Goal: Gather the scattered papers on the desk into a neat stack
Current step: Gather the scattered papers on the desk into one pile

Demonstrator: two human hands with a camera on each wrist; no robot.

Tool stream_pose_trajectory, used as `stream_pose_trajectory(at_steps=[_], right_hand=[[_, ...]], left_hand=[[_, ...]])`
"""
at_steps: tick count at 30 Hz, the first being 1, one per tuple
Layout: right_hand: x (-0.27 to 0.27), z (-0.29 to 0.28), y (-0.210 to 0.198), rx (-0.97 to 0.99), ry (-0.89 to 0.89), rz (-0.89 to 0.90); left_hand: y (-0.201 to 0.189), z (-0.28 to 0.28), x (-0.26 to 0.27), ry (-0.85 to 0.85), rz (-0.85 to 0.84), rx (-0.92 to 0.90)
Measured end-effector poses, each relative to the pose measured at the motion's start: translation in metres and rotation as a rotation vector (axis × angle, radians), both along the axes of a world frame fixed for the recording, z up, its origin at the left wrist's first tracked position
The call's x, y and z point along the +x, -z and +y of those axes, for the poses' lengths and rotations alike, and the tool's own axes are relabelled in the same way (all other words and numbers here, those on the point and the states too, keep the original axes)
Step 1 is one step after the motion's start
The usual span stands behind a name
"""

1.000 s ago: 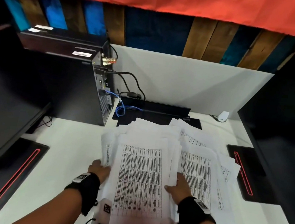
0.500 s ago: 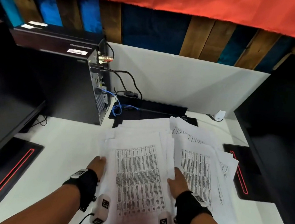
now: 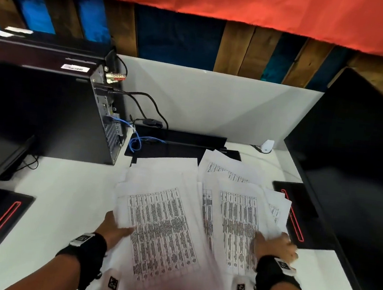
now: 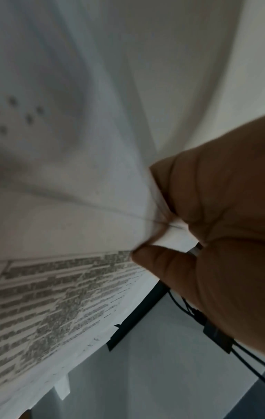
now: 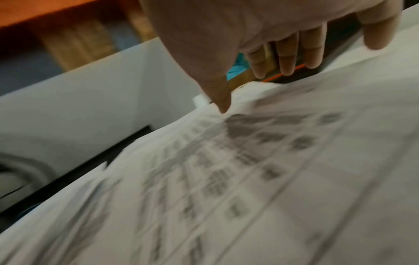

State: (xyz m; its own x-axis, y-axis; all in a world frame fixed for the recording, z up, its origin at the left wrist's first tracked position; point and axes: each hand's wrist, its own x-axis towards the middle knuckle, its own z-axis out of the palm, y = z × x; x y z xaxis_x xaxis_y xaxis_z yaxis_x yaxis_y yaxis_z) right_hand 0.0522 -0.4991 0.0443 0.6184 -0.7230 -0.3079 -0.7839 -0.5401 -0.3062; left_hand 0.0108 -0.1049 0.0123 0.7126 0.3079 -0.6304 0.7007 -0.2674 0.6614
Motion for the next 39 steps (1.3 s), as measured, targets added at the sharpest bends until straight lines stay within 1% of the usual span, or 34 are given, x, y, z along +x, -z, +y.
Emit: stream_pose_trajectory(at_steps=[1,3,6,7,10,12,16,19,23,26,29,33,35,36,37,39], right_hand=[[-0.003,-0.014,0.002,0.005,0.048,0.030],[-0.006,-0.030,0.009,0.057,0.044,0.047],[-0.007,-0.023,0.011,0.298,-0.017,-0.112],[-0.008,-0.016,0.010,0.369,-0.037,-0.138],[-0.011,0.006,0.008,0.481,-0.087,-0.197],[-0.011,0.014,0.004,0.463,-0.136,-0.264],[-0.004,0.019,-0.024,0.317,-0.149,-0.393],[0.001,0.022,-0.059,0.208,-0.208,-0.491],[0.011,0.028,-0.116,0.036,-0.293,-0.643],[0.015,0.031,-0.154,-0.037,-0.331,-0.829],[0.014,0.036,-0.187,-0.015,-0.352,-1.067],[0.011,0.045,-0.224,0.097,-0.283,-1.377],[0.009,0.050,-0.233,0.194,-0.281,-1.477],[0.010,0.053,-0.233,0.242,-0.288,-1.482],[0.012,0.056,-0.230,0.267,-0.302,-1.446],[0.016,0.067,-0.211,0.271,-0.323,-1.277]], left_hand=[[0.003,0.001,-0.001,0.014,-0.005,-0.016],[0.009,0.004,0.000,0.025,-0.009,-0.056],[0.020,0.008,0.005,0.021,0.008,-0.058],[0.022,0.009,0.007,0.017,0.020,-0.055],[0.029,0.013,0.013,0.026,0.039,-0.021],[0.027,0.013,0.015,0.055,0.034,0.025],[0.022,0.008,0.017,0.074,0.039,0.115],[0.024,0.006,0.019,0.080,0.027,0.121],[0.024,0.006,0.020,0.081,0.043,0.121],[0.023,0.007,0.020,0.087,0.055,0.116],[0.024,0.008,0.019,0.095,0.044,0.103],[0.018,0.009,0.017,0.115,0.049,0.099],[0.015,0.008,0.016,0.137,0.061,0.109],[0.012,0.007,0.016,0.139,0.081,0.110],[0.012,0.006,0.017,0.132,0.078,0.101],[0.012,0.005,0.018,0.099,0.073,0.072]])
